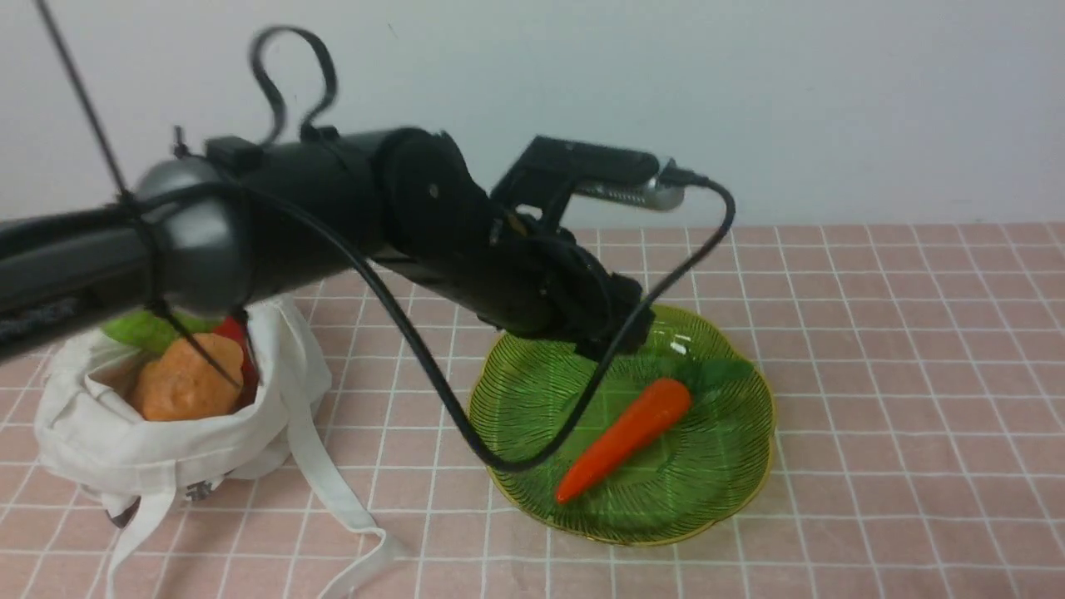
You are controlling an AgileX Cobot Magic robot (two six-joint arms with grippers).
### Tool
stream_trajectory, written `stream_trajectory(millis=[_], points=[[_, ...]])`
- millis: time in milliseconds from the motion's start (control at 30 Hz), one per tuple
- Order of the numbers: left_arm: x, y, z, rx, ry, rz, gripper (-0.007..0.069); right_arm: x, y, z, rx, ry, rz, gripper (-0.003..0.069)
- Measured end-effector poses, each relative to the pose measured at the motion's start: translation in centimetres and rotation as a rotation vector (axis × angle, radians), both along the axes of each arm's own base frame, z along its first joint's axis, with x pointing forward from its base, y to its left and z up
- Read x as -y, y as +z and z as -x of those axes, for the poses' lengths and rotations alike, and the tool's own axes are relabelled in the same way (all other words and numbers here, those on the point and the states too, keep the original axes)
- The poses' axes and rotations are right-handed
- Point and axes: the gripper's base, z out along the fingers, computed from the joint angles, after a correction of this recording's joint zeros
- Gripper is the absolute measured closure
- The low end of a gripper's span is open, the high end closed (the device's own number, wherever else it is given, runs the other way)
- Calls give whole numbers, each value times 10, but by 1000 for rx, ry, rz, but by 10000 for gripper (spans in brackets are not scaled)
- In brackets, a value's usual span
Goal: Take vegetables from bag on pink coffee tablecloth place on plate.
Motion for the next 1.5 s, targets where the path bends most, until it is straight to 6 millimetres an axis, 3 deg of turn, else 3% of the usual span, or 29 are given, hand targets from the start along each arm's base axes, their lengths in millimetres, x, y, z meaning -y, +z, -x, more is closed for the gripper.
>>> stream_trajectory(millis=[33,100,133,200,233,267,367,733,967,1100,1267,1400,1500], points=[[-11,24,9,48,8,4,358,0,0,0,0,0,0,673],[-27,61,27,145,13,13,526,0,0,0,0,0,0,673],[-28,61,27,146,14,9,526,0,0,0,0,0,0,673],[-51,103,57,263,30,42,607,0,0,0,0,0,-1,673],[-53,106,60,272,30,45,610,0,0,0,0,0,-1,673],[-67,124,81,329,44,71,624,0,0,0,0,0,-1,673],[-94,137,122,397,66,112,629,0,0,0,0,0,-1,673],[-151,100,217,495,93,238,629,0,0,0,0,0,-1,673],[-177,110,257,665,82,277,629,0,0,0,0,0,-1,673],[-185,111,265,715,88,243,629,0,0,0,0,0,-1,673],[-195,97,265,685,146,144,629,0,0,0,0,0,-1,673],[-202,64,263,672,269,109,629,0,0,0,0,0,-2,673],[-208,20,261,696,397,91,629,0,0,0,0,0,-2,673]])
